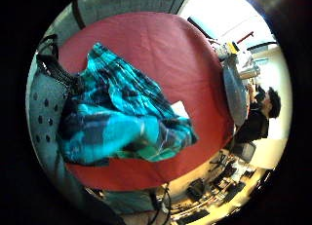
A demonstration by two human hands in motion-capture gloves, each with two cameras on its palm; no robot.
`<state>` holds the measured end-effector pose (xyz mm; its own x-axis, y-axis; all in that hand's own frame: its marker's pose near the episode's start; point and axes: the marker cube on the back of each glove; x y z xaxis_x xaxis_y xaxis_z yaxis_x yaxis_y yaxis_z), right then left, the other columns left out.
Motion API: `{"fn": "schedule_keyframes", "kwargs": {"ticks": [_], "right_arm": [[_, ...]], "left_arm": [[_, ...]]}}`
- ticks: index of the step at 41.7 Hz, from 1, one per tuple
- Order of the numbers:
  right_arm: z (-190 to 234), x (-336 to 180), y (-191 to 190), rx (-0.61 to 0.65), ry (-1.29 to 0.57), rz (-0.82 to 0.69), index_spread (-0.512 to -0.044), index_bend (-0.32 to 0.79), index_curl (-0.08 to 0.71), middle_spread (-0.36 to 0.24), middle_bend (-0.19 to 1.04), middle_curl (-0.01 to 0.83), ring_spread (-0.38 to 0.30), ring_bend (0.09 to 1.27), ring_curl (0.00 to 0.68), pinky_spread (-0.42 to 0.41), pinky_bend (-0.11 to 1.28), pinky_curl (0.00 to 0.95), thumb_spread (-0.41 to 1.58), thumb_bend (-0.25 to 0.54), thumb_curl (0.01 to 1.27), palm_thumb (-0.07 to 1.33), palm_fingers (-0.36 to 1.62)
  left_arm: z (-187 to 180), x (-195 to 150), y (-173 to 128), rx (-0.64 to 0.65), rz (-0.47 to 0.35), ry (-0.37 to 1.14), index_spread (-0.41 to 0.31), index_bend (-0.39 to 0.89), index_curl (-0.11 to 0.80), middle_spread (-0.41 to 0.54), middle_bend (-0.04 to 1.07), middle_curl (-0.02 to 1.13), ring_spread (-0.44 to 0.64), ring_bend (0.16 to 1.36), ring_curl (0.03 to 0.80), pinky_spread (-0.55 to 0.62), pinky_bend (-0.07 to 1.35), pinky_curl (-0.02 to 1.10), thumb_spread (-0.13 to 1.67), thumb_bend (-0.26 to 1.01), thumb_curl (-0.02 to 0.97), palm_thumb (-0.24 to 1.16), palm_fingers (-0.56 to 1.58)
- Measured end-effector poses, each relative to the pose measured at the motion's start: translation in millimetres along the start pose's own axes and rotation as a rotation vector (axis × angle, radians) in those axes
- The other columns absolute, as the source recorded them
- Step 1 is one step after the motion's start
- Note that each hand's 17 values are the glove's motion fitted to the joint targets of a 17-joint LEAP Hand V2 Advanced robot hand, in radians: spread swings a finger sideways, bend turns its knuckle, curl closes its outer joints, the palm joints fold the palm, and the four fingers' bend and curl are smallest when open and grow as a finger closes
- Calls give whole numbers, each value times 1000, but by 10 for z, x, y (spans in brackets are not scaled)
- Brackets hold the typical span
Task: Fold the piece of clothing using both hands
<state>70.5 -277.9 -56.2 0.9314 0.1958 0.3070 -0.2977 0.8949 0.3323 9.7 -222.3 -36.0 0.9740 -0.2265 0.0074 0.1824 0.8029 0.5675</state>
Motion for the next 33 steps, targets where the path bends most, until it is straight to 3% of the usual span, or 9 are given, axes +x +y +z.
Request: {"fn": "schedule_keyframes", "kwargs": {"ticks": [3, 8, 12, 14, 18, 23, 27, 31, 33], "right_arm": [[139, -87, -17, -12, 36, 29, -344, 114, 215, -244, 465, 462, -257, 735, 450, -226, 493, 378, 915, -13, 448, 1075, 1139], [286, -200, 60, -76, 75, 16, -338, 118, 229, -245, 425, 453, -260, 706, 444, -218, 484, 375, 852, -26, 471, 1065, 1146], [221, -305, -189, 168, -24, -40, -335, 111, 236, -251, 409, 450, -262, 692, 443, -209, 477, 372, 797, -32, 489, 1046, 1146], [149, -293, -208, 228, -98, -47, -335, 116, 239, -250, 393, 448, -263, 667, 436, -195, 472, 372, 775, -35, 497, 1035, 1112], [156, 68, 129, 13, -101, 13, -329, 128, 255, -230, 326, 436, -246, 597, 425, -125, 439, 370, 828, -34, 494, 999, 939], [178, 611, 269, -108, 56, 101, -320, 128, 263, -200, 276, 428, -215, 562, 416, -71, 412, 361, 910, -22, 489, 975, 906], [37, 1045, 405, -124, 145, 197, -315, 57, 233, -180, 192, 406, -203, 535, 395, -152, 580, 378, 951, -19, 490, 968, 1015], [68, 1483, 628, -256, 89, 318, -303, 18, 205, -169, 172, 401, -202, 556, 402, -202, 663, 404, 979, -17, 493, 966, 1028], [204, 1677, 706, -333, 44, 367, -298, -36, 177, -147, 156, 398, -184, 591, 419, -201, 701, 420, 1052, -59, 466, 871, 951]], "left_arm": [[143, 117, 220, -158, -20, 116, -294, 242, 492, -326, 577, 526, -352, 699, 436, 105, 82, 6, 1298, 99, 351, 920, 1044], [363, 147, 253, -216, -9, 125, -299, 242, 498, -321, 553, 522, -344, 696, 440, 117, 83, -3, 1286, 116, 374, 981, 1048], [437, -40, 327, -304, -40, 44, -299, 230, 500, -318, 538, 520, -340, 686, 441, 122, 95, 0, 1254, 106, 390, 999, 1046], [311, -63, 286, -241, -45, 74, -281, 164, 486, -315, 542, 522, -334, 677, 442, 125, 116, 6, 1226, 91, 398, 995, 996], [82, -47, 60, 27, -33, 162, -242, 140, 474, -269, 439, 517, -278, 608, 446, 181, 183, 42, 1178, 48, 407, 963, 762], [-113, 39, 85, 92, 0, 251, -224, 169, 469, -239, 320, 473, -209, 538, 409, 220, 197, 71, 1163, 16, 414, 945, 711], [-43, -3, 185, 40, 27, 207, -223, 195, 470, -228, 271, 446, -184, 504, 383, 238, 173, 81, 1162, 2, 422, 946, 743], [164, -30, 281, -49, 62, 143, -224, 195, 473, -219, 250, 440, -169, 485, 375, 250, 156, 87, 1162, -5, 431, 956, 762], [266, -48, 369, -128, 83, 116, -224, 197, 477, -217, 243, 440, -153, 463, 372, 254, 158, 92, 1170, -12, 430, 947, 756]]}}
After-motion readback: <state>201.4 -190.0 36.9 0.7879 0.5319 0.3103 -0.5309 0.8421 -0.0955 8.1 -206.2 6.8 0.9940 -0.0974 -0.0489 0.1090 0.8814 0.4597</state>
